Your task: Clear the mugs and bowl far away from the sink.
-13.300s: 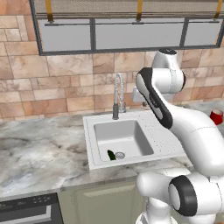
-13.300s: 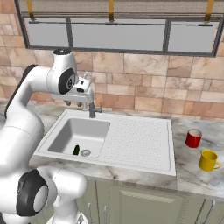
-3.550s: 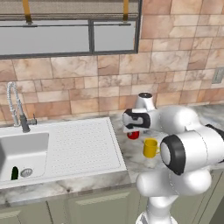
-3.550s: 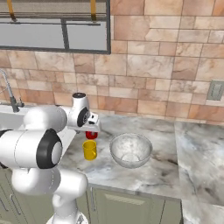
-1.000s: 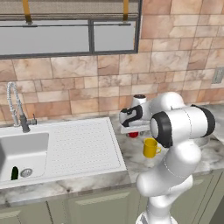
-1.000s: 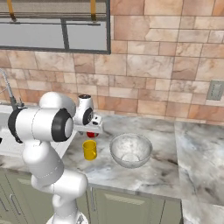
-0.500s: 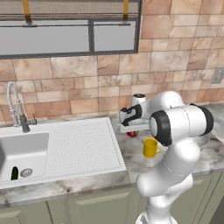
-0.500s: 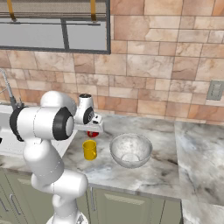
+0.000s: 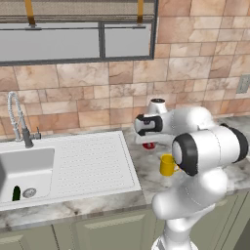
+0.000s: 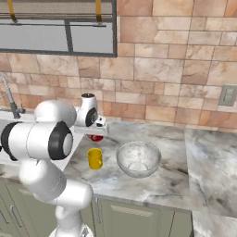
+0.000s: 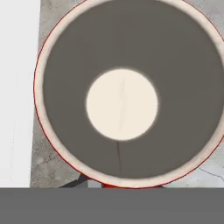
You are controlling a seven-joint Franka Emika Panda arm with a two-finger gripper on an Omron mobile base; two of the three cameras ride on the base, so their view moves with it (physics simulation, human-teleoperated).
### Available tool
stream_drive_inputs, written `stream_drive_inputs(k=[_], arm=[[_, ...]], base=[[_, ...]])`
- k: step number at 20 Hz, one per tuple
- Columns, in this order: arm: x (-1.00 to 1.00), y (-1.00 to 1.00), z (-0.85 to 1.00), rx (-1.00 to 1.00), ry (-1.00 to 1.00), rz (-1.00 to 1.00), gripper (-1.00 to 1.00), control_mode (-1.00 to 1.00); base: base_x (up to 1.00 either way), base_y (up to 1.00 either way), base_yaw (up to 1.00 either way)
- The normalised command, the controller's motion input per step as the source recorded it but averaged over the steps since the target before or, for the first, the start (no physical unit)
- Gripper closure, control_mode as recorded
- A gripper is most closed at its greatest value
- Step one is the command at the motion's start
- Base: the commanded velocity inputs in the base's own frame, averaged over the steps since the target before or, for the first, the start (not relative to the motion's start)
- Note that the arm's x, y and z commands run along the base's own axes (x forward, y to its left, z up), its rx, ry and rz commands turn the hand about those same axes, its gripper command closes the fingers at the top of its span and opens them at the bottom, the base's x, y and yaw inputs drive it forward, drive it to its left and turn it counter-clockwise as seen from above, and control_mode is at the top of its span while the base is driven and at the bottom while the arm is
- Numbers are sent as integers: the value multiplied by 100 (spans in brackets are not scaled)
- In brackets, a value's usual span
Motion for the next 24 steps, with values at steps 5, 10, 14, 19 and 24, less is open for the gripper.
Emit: stream_drive_inputs(k=[5,10,14,19,24], arm=[[-26,-1,100,-3,-10,3,100,-100],[-61,-1,100,0,0,5,100,-100],[-100,-4,100,4,0,2,100,-100],[-99,0,82,0,-21,0,100,-100],[-84,-1,77,0,-18,0,100,-100]], base=[[0,0,0],[0,0,0],[0,0,0],[0,0,0],[0,0,0]])
